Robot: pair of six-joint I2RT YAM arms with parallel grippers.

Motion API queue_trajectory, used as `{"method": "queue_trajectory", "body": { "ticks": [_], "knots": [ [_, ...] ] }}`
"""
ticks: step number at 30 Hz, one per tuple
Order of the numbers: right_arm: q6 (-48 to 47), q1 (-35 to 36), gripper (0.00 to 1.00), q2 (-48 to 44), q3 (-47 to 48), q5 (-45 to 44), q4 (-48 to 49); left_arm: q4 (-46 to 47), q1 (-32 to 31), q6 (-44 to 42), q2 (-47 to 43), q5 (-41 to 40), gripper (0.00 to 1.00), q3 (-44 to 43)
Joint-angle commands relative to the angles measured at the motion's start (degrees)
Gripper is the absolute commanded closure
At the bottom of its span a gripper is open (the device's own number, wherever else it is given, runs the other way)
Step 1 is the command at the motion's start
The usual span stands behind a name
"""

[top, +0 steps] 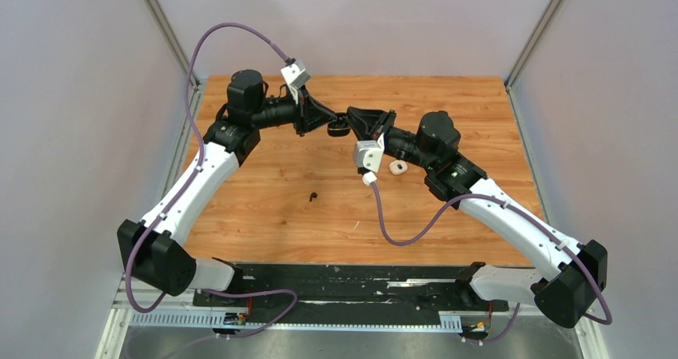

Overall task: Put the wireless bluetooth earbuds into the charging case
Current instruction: Place the earbud in the charging case.

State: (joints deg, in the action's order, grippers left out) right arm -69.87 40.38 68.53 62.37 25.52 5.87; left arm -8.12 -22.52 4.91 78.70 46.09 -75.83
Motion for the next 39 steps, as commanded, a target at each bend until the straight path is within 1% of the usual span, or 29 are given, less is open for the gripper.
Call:
{"method": "queue_trajectory", "body": {
  "ticks": [1, 12, 20, 39],
  "knots": [
    [-0.8, 0.5, 1.0, -0.9, 1.1, 0.2, -1.7, 4.8, -0.3, -1.7, -3.7, 2.1, 1.0, 1.3],
    [-2.2, 0.8, 1.0, -0.6, 0.5, 0.5, -3.2, 5.8, -0.3, -2.0, -4.1, 4.6, 1.0, 1.8],
    [-4.0, 0.9, 1.0, -0.1, 0.5, 0.7, -5.5, 6.3, -0.3, -2.8, -4.8, 4.4, 1.0, 2.5],
    [-7.1, 0.9, 1.0, 1.7, 0.6, -1.1, -5.7, 7.5, -0.3, -2.3, -4.1, 5.4, 1.0, 2.7]
  ]
}}
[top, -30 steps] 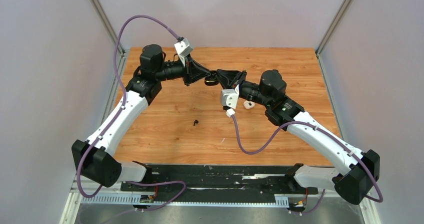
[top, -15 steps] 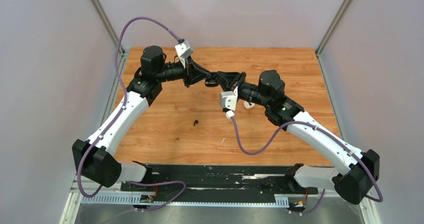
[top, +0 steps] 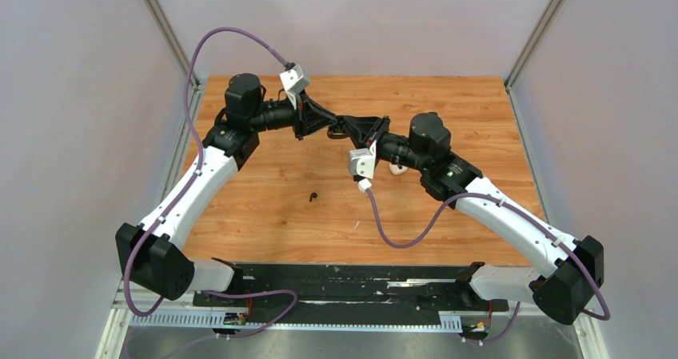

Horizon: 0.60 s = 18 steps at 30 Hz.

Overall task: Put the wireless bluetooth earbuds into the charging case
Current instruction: Place the earbud in the charging case.

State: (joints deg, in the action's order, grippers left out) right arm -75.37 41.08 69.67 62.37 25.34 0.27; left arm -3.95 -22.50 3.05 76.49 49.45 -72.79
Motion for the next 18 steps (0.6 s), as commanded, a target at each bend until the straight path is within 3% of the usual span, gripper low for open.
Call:
{"method": "queue_trajectory", "body": {
  "ticks": [1, 18],
  "knots": [
    [-2.0, 0.2, 1.0, 0.6, 0.5, -1.1, 0.0, 3.4, -0.3, -0.5, -1.9, 1.9, 1.0, -0.3],
    [-5.2, 0.2, 1.0, 1.8, 0.6, -4.9, 1.7, 3.6, -0.3, 2.7, -1.3, 0.3, 1.0, 0.1]
  ]
}}
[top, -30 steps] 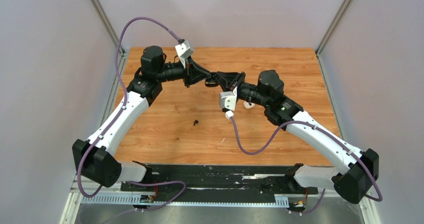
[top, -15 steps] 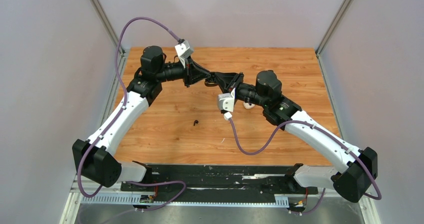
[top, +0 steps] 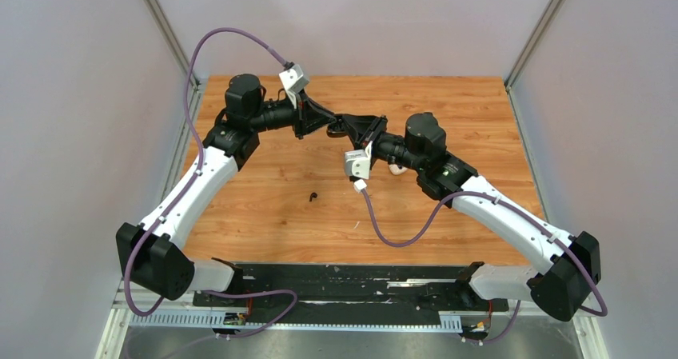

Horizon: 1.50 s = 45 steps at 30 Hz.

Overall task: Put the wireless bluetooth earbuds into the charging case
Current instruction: Place the earbud in the charging case.

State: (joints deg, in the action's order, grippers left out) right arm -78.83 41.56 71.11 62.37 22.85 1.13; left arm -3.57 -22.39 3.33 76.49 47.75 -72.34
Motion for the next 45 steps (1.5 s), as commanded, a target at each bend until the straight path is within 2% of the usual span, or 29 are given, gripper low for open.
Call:
{"method": "queue_trajectory", "body": {
  "ticks": [1, 12, 18, 23, 29, 34, 42, 45],
  "knots": [
    [-1.9, -0.3, 1.0, 0.4, 0.5, -2.5, 1.1, 3.3, -0.4, 2.8, -1.3, 1.7, 1.0, -0.4],
    [-1.2, -0.1, 1.0, -0.6, 0.3, -1.6, -0.9, 4.0, -0.4, 4.2, -1.3, -2.6, 1.0, -0.4],
    [-2.7, 0.5, 1.0, -0.3, 1.1, -1.8, -4.7, 5.1, -0.4, 4.2, -1.6, -2.4, 1.0, -0.4],
    [-7.1, 0.5, 1.0, -0.7, 0.0, -0.7, -4.5, 5.2, -0.4, 4.4, -1.5, 0.4, 1.0, -0.3],
    [-6.4, 0.5, 1.0, -1.8, -0.4, 1.8, -4.4, 6.7, -0.4, 6.5, -1.6, -0.9, 1.0, 0.8],
    [-5.3, 0.5, 0.83, -2.2, -0.6, 2.5, -5.3, 7.3, -0.4, 6.6, -1.5, -1.2, 1.0, 0.9],
    [-0.3, 0.5, 0.79, -1.2, 1.8, 2.3, -6.8, 7.3, -0.4, 6.1, -1.4, -0.8, 1.0, 0.9],
    [1.8, 0.5, 0.74, -0.8, 2.8, 2.6, -7.6, 7.3, -0.4, 5.9, -1.3, -0.6, 1.0, 1.0]
  ]
}}
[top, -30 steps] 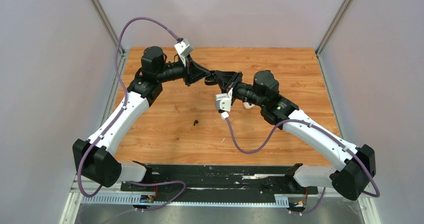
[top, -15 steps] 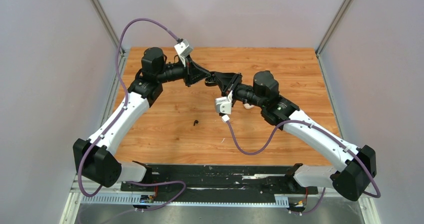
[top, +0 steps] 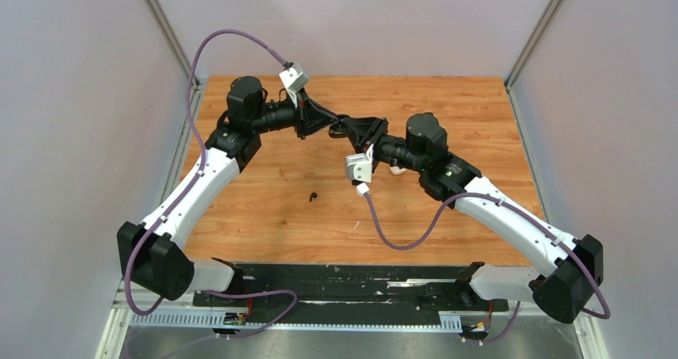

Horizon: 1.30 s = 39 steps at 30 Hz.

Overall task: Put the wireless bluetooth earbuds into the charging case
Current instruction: Place the earbud in the charging case.

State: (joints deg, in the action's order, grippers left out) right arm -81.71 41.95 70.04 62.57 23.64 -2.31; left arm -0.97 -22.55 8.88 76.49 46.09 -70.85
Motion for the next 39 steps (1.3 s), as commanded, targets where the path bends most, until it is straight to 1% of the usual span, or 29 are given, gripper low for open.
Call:
{"method": "queue_trajectory", "body": {
  "ticks": [1, 7, 11, 14, 18, 19, 23, 25, 27, 29, 32, 33, 34, 36, 39],
  "knots": [
    [5.2, 0.1, 0.74, 0.4, 2.9, 1.8, -4.4, 4.7, -0.2, 0.2, -1.4, 1.1, 1.0, -0.4],
    [6.6, 0.1, 0.71, 1.0, 4.2, 2.3, -5.4, 5.1, -0.2, 0.1, -1.5, 1.7, 1.0, -0.1],
    [9.0, 0.1, 0.61, 1.5, 5.5, 2.0, -5.5, 5.0, -0.2, -0.3, -1.5, 1.8, 1.0, -0.1],
    [13.4, 0.1, 0.53, 2.1, 8.4, 2.2, -7.1, 4.9, -0.2, -0.5, -1.5, 1.9, 1.0, 0.2],
    [20.3, 0.0, 0.5, 3.6, 13.1, 2.7, -10.6, 5.0, -0.2, -0.9, -1.5, 2.0, 1.0, 0.3],
    [22.2, 0.0, 0.46, 4.2, 14.4, 2.9, -11.8, 5.1, -0.2, -0.9, -1.5, 2.0, 1.0, 0.3],
    [28.3, -0.1, 0.4, 6.8, 18.5, 3.8, -18.0, 5.8, -0.3, -0.8, -1.4, 2.1, 1.0, 0.4],
    [31.7, 0.0, 0.38, 7.0, 19.2, 4.3, -18.2, 6.1, -0.2, -0.7, -1.5, 2.0, 1.0, 0.5],
    [37.1, -0.3, 0.37, 7.4, 20.8, 4.4, -18.3, 5.7, -0.2, -1.1, -1.6, 1.6, 1.0, 0.5],
    [46.9, -2.1, 0.35, 8.1, 24.4, 6.1, -18.3, 5.0, -0.2, -2.0, -1.9, 0.6, 1.0, 0.7],
    [67.1, -7.5, 0.33, 9.7, 31.0, 10.8, -18.3, 4.3, -0.2, -3.7, -2.1, -0.9, 1.0, 1.0],
    [72.3, -9.5, 0.33, 9.9, 32.3, 12.5, -18.1, 3.8, -0.2, -3.9, -2.2, -1.1, 1.0, 1.0],
    [75.0, -10.5, 0.32, 9.8, 33.1, 12.6, -17.9, 3.6, -0.1, -4.4, -2.2, -1.3, 1.0, 0.9],
    [73.6, -10.7, 0.31, 8.4, 32.1, 11.6, -17.5, 2.8, -0.1, -5.2, -2.3, -1.1, 1.0, 0.8],
    [69.6, -11.0, 0.24, 7.4, 29.3, 11.4, -17.5, 2.6, -0.1, -6.1, -2.7, -1.0, 1.0, 1.0]
  ]
}}
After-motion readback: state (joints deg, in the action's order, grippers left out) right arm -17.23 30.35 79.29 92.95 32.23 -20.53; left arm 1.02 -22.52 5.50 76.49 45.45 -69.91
